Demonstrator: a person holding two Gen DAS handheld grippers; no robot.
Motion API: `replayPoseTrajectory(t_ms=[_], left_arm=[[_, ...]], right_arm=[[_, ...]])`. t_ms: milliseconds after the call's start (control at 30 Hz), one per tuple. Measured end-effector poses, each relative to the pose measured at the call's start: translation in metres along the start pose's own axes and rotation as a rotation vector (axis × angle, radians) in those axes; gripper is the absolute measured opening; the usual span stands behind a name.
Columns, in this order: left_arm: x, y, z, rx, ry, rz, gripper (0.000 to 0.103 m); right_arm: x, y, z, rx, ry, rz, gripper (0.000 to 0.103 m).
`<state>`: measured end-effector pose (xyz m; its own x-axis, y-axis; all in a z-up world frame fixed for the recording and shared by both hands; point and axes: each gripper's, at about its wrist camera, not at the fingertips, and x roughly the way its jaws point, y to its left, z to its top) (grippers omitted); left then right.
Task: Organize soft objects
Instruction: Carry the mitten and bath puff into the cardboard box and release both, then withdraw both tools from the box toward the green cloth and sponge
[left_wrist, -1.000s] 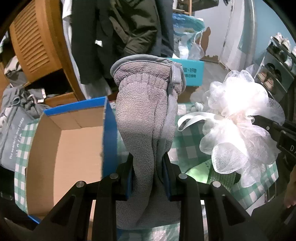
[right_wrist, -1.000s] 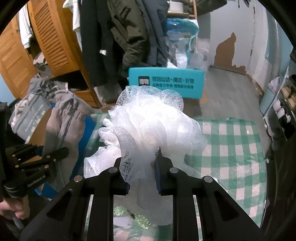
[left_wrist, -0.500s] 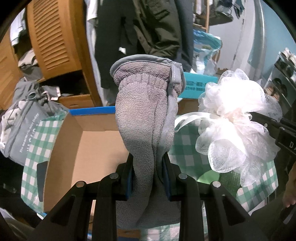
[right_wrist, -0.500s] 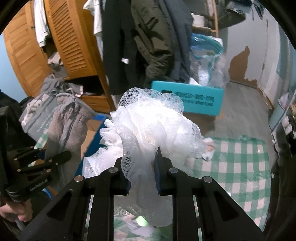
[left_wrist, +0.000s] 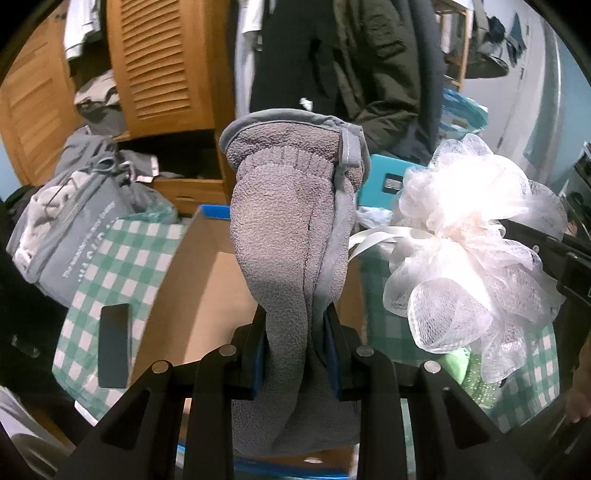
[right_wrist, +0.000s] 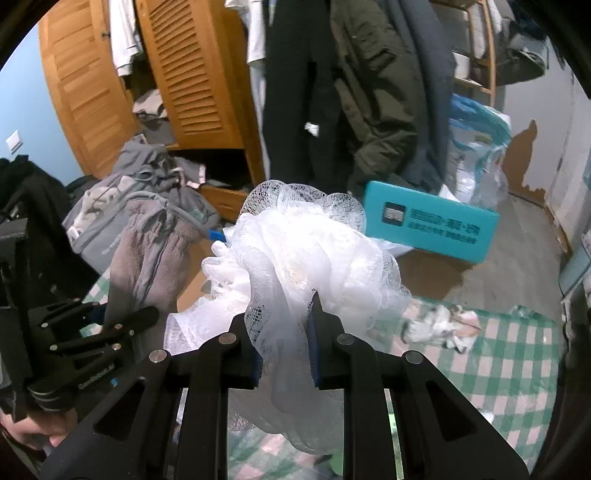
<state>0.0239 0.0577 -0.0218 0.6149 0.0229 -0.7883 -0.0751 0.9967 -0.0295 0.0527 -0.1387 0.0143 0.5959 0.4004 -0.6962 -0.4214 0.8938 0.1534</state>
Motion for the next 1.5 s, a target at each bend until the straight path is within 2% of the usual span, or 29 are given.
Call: replayPoseTrajectory(t_ms=[233,833,900,967,1033,1067,1167,1233,1267,1300,1333,1500], left_arm=[[0.002,0.029,-0.005,-0.048,0.008,0.034,0.027],[0.040,0.088,-0.020,-0.141,0.100,0.097,0.027],[0.044,0.090,-0.020,-0.142,0.110,0.098,0.029],[0.047,0.092,-0.021,-0.149,0.119,0.103,0.044],[0.050,0.093,-0.023,-0.154,0.122,0.123,0.049],[0.050,0.093,-0.023,-0.153,0.124,0.137,0.050],[0.050,0.095,-0.024,-0.152,0.129,0.156,0.057],[0.047,0.096,-0.022,-0.156,0.116,0.160,0.063],[0.044,0.096,-0.021,-0.157,0.110,0.161,0.071],[0.041,0.096,-0.020,-0.158,0.099,0.162,0.074],[0.039,0.096,-0.019,-0.158,0.089,0.161,0.076],[0.031,0.087,-0.017,-0.140,0.068,0.141,0.076]], right_arm=[[0.019,0.031,0.010,-0.039,0.024,0.031,0.017],[0.086,0.097,0.020,-0.134,0.124,0.074,0.017],[0.093,0.100,0.020,-0.139,0.136,0.078,0.017],[0.097,0.102,0.020,-0.140,0.143,0.084,0.017],[0.102,0.104,0.020,-0.145,0.158,0.093,0.017],[0.104,0.105,0.019,-0.147,0.168,0.096,0.018],[0.112,0.107,0.016,-0.159,0.197,0.091,0.035],[0.112,0.110,0.015,-0.170,0.193,0.076,0.037],[0.112,0.110,0.015,-0.173,0.190,0.075,0.046],[0.110,0.111,0.015,-0.178,0.182,0.071,0.058],[0.107,0.111,0.016,-0.179,0.165,0.066,0.062],[0.098,0.104,0.019,-0.159,0.145,0.061,0.065]])
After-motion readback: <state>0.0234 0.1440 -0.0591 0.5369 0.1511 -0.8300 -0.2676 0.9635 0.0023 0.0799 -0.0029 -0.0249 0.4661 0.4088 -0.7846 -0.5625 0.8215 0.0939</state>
